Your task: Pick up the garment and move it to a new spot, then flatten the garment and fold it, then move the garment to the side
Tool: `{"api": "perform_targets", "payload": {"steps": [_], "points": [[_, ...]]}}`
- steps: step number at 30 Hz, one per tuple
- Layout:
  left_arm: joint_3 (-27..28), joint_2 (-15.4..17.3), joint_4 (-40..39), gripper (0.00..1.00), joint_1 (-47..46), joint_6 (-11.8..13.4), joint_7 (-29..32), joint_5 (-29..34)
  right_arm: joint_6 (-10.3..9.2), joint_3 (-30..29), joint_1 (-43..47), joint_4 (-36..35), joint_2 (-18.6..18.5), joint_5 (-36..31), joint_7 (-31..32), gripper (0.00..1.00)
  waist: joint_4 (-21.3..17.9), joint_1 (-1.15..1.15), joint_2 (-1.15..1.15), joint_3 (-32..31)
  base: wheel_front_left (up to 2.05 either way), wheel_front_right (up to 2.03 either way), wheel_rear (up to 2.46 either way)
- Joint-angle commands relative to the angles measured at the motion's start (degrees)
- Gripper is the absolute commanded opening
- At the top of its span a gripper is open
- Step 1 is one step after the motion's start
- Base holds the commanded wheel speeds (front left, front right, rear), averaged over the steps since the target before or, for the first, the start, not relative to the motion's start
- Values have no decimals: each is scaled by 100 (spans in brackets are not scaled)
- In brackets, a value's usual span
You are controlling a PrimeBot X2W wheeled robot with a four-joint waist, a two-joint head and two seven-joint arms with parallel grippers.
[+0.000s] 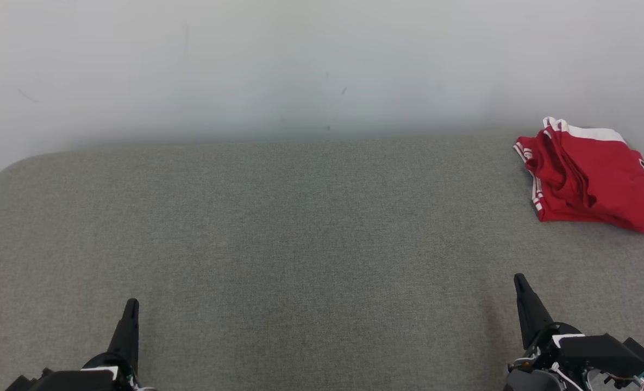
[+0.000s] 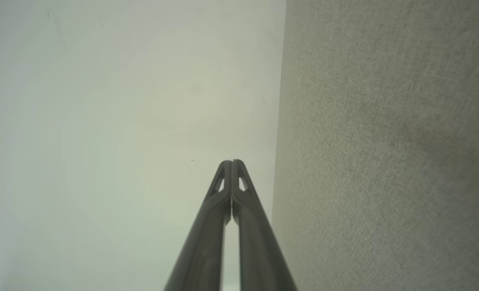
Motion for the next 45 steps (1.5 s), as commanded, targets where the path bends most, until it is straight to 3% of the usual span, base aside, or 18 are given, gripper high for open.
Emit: {"api": "perform_targets", "payload": {"steps": [1, 45], "points": [[16, -11, 6, 0, -53, -11, 0, -30, -12, -4, -48, 5, 5, 7, 13, 0, 0, 0, 0, 0, 0, 0, 0], [10, -11, 4, 0, -52, -11, -3, -34, -12, -2, -47, 5, 5, 7, 12, 0, 0, 0, 0, 0, 0, 0, 0]]}}
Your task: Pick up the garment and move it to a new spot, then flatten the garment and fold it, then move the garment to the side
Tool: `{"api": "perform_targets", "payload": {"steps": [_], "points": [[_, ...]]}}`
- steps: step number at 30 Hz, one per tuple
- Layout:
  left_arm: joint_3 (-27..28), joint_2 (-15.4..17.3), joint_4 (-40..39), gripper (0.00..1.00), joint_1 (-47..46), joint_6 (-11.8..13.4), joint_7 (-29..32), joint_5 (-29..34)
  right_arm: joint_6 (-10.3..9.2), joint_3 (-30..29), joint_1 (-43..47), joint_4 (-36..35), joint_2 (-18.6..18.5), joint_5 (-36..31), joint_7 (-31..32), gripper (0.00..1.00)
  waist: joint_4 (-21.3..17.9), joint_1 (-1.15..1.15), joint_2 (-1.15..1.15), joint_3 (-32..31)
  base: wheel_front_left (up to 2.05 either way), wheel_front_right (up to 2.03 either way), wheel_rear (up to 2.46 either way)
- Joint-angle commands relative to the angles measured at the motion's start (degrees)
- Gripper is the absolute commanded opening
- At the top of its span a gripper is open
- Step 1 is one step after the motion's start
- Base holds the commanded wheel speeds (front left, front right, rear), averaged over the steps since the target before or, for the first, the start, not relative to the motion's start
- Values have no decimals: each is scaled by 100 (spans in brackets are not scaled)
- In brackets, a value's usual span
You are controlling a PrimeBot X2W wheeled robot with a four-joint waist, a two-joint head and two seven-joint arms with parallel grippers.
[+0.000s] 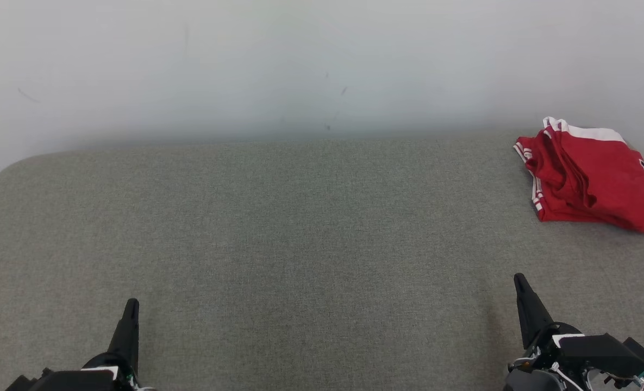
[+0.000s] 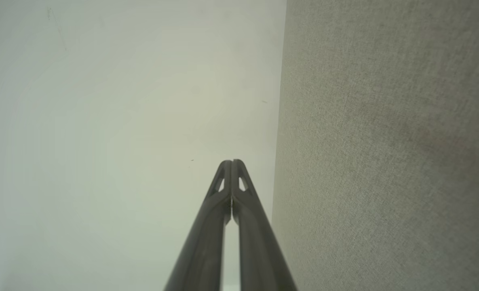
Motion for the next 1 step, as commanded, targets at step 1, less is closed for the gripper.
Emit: {"api": "perform_targets", "payload": {"steps": [1], "points": [[13, -10, 4, 0, -52, -11, -2, -34, -12, -2, -45, 4, 5, 6, 12, 0, 0, 0, 0, 0, 0, 0, 0]]}}
